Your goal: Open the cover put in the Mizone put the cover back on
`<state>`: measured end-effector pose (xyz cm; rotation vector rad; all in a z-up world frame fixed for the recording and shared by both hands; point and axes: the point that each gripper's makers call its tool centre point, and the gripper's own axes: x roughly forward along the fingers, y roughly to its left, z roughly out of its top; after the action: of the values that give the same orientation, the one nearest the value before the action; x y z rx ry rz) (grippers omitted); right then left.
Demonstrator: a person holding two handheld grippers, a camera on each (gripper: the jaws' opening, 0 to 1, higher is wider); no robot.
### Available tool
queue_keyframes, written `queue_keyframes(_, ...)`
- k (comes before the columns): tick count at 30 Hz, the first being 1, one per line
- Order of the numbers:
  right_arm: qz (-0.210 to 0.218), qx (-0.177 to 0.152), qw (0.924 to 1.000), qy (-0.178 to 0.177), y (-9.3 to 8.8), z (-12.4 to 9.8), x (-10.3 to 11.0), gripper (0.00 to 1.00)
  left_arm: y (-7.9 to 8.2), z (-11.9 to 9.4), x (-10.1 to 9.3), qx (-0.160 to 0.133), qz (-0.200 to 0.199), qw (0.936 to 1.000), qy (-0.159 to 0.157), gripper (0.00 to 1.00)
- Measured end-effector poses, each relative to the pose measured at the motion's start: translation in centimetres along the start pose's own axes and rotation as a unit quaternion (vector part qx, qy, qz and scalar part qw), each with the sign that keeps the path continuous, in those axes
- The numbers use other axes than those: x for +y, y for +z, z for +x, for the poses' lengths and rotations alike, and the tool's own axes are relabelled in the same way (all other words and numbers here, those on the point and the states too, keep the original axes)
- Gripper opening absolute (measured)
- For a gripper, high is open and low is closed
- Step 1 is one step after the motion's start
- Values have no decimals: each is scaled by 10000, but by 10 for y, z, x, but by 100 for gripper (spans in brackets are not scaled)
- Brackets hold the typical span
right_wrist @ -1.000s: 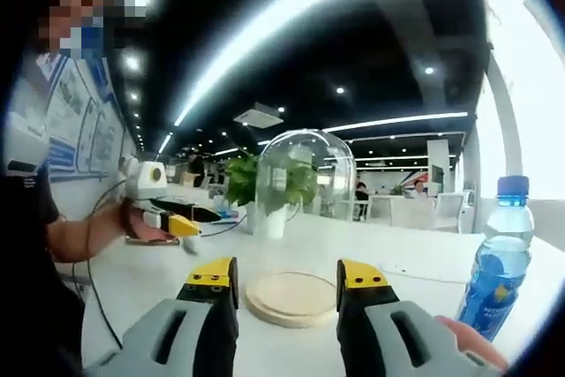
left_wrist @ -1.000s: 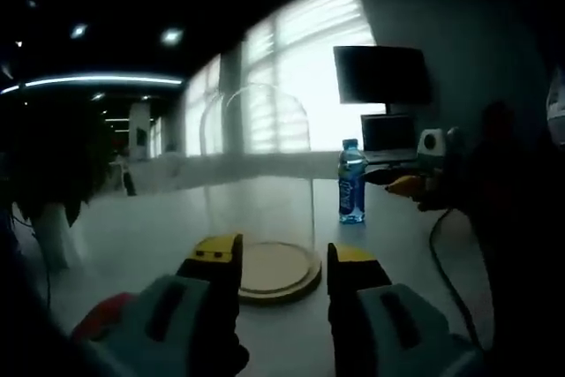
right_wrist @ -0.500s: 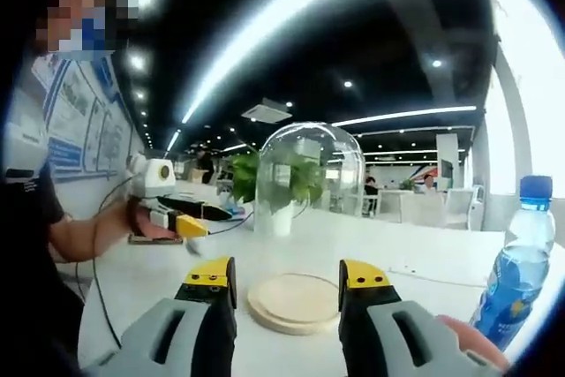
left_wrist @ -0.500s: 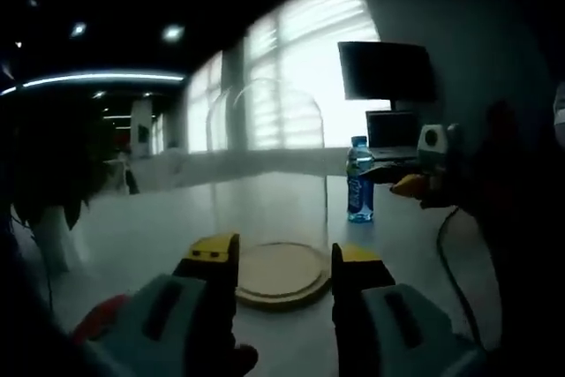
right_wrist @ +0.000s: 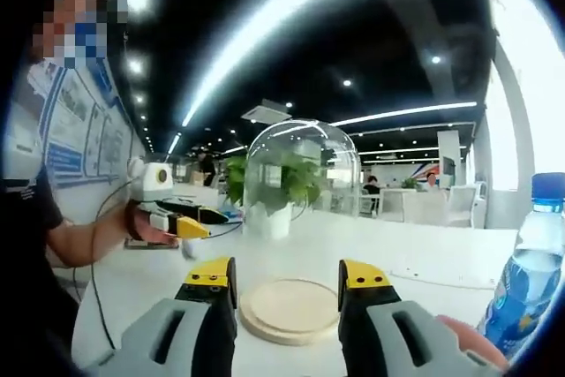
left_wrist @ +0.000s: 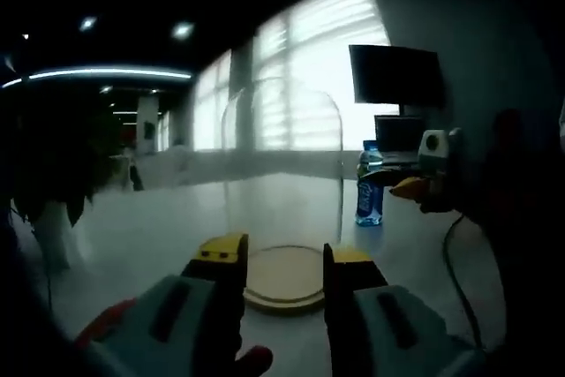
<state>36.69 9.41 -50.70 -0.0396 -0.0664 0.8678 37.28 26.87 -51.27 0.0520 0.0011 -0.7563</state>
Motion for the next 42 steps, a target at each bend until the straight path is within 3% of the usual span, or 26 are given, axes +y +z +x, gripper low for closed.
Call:
queue_keyframes(3, 35, -38, 10000, -7, 1, 1, -1, 41, 0, 1, 1, 35, 58, 10000, 9, 27)
queue_keyframes(16, 17, -54, 10000, -58, 8, 15, -14, 36, 10, 6, 11, -75, -349, 9994, 16, 27)
queue_keyframes(29, -158, -11, 9998, -135, 4, 22, -25, 34, -1, 6, 25, -101, -515, 9984, 188, 27)
queue_keyframes(34, -155, -17, 9999, 65, 4, 23, -23, 34, -3, 5, 32, -144, -643, 9975, 253, 27)
queue_keyframes(42, -58, 50, 9986, 529, 1, 36, -20, 34, 10, 18, 19, -86, -669, 9975, -216, 28)
